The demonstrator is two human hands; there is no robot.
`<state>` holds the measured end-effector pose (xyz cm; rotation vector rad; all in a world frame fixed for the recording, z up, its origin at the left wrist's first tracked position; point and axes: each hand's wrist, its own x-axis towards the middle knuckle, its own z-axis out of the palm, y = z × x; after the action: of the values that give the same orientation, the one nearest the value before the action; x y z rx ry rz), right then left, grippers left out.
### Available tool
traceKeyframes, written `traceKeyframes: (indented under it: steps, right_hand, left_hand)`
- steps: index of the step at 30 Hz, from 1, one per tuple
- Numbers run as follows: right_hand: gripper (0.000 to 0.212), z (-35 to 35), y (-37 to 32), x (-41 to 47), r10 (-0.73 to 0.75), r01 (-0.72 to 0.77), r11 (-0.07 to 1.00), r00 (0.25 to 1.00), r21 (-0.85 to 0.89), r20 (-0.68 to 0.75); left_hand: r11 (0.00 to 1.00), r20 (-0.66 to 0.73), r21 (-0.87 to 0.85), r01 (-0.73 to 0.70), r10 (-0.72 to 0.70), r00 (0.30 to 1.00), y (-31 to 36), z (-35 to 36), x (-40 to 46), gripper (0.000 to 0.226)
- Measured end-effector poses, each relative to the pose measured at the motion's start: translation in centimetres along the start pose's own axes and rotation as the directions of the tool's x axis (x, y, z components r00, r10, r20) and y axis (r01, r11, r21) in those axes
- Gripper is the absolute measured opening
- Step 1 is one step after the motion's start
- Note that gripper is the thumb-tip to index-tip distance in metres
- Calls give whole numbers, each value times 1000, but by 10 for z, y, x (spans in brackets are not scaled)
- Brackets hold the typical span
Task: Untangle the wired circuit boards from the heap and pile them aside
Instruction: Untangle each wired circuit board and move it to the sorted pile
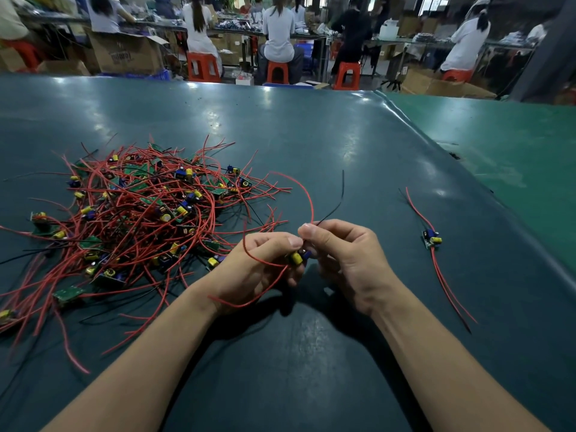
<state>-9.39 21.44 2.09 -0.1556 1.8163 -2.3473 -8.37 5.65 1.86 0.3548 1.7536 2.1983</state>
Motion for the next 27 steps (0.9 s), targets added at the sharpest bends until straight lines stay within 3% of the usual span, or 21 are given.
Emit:
traceKeyframes:
  steps: [4, 8, 11, 15, 18, 22, 27]
  right_hand:
    - [19, -3, -3, 4, -46, 52, 998, 991, 41, -128]
    - [13, -6, -4, 7, -43, 70, 990, 976, 121, -211]
    - [15, -8, -4, 7, 11, 7, 987, 994, 161, -109]
    - [26, -8, -3, -1, 120, -125, 992, 982, 20, 148]
    - [24, -4, -3, -1, 125, -128, 992, 983, 19, 136]
    - [18, -9, -7, 3, 94, -105, 980, 993, 169, 68]
    - [26, -10, -6, -3, 178, -220, 970, 930, 100, 322]
  left_hand:
    - [995, -27, -18, 94, -95, 995, 2, 1, 5, 25]
    - [998, 4, -39, 53, -53, 999, -3, -5, 8, 26]
    - [999, -8, -28, 35, -35, 999, -5, -5, 9, 23]
    - [1000, -37, 9, -11, 11, 999, -6, -5, 6, 26]
    - [998, -20, 55, -30, 31, 999, -4, -3, 2, 29]
    - [999, -11, 44, -1, 2, 1000, -3, -3, 3, 30]
    - [993, 1, -76, 94, -95, 996, -1, -2, 4, 30]
